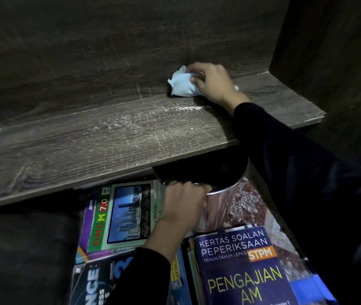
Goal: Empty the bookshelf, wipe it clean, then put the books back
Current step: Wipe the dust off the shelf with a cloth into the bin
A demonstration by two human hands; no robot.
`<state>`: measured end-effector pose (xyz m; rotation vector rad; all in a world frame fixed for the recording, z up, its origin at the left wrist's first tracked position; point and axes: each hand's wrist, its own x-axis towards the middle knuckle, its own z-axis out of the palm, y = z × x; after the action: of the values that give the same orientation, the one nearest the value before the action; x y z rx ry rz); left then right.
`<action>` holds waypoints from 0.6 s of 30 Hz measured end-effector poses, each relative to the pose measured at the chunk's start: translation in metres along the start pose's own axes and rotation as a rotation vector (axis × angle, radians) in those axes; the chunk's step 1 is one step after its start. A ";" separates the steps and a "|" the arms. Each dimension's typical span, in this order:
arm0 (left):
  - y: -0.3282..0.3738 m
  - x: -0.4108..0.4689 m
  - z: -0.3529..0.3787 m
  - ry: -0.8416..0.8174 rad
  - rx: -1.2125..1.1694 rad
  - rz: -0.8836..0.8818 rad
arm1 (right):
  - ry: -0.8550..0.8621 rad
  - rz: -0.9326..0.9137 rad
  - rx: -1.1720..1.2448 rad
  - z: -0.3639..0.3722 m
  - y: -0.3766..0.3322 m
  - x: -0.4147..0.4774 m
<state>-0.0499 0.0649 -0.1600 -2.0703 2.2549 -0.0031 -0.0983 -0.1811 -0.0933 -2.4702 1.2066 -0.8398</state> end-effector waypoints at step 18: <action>-0.004 -0.001 0.001 0.034 -0.004 -0.001 | -0.403 0.073 0.252 0.007 -0.038 -0.001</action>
<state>-0.0456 0.0657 -0.1610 -2.0891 2.2748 -0.0341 -0.0706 -0.1566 -0.0821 -2.2330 0.9735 -0.4138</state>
